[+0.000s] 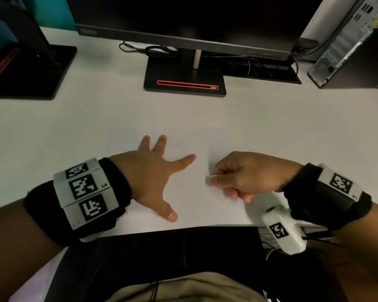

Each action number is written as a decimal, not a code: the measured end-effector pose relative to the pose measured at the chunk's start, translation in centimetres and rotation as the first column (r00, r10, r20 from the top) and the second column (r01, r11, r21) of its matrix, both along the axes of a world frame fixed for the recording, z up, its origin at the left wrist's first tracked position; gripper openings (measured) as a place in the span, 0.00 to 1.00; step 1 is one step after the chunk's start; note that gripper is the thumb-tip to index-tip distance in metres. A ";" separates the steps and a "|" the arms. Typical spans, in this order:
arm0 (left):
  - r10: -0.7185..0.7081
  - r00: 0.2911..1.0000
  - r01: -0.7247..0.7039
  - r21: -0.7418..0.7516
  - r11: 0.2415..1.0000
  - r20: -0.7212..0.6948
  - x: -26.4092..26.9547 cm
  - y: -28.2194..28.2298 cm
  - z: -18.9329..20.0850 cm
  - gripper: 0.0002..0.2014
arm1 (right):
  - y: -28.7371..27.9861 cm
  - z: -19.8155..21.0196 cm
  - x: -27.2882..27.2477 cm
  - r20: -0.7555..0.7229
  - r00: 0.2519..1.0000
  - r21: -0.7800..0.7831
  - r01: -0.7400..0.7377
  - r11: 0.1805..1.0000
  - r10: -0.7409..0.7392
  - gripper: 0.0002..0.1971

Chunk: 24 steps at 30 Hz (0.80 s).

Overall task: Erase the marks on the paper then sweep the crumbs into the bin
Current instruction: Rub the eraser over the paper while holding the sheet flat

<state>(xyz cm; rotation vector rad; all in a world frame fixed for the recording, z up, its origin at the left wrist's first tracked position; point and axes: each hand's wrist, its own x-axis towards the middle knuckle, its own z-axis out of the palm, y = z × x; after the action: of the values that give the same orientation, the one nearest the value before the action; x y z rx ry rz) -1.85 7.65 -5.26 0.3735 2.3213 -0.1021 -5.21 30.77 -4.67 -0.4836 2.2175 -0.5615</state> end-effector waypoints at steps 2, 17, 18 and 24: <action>0.002 1.000 -0.002 0.004 1.000 -0.007 0.0 -0.1 0.0 0.65 | 0.0 0.0 -0.9 -0.091 0.996 0.042 0.021 0.999 -0.017 0.19; 0.013 1.000 -0.012 0.028 1.000 -0.007 0.1 -0.3 -0.1 0.67 | -1.1 -0.7 -0.5 -0.164 0.983 0.088 -0.064 0.994 0.078 0.21; 0.012 1.000 -0.012 0.028 1.000 -0.009 0.0 -0.4 -0.1 0.67 | -0.8 -0.7 -1.0 -0.166 0.986 0.069 -0.010 0.998 0.021 0.22; 0.024 1.000 -0.023 0.022 0.999 -0.020 0.1 -0.4 -0.3 0.67 | -1.5 -0.5 0.2 -0.140 0.987 0.081 -0.069 0.994 0.080 0.19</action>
<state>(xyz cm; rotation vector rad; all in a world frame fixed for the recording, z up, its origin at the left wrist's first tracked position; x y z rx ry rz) -1.80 7.24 -5.60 0.3574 2.3476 -0.0697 -5.02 29.28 -5.20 -0.5802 2.3362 -0.4123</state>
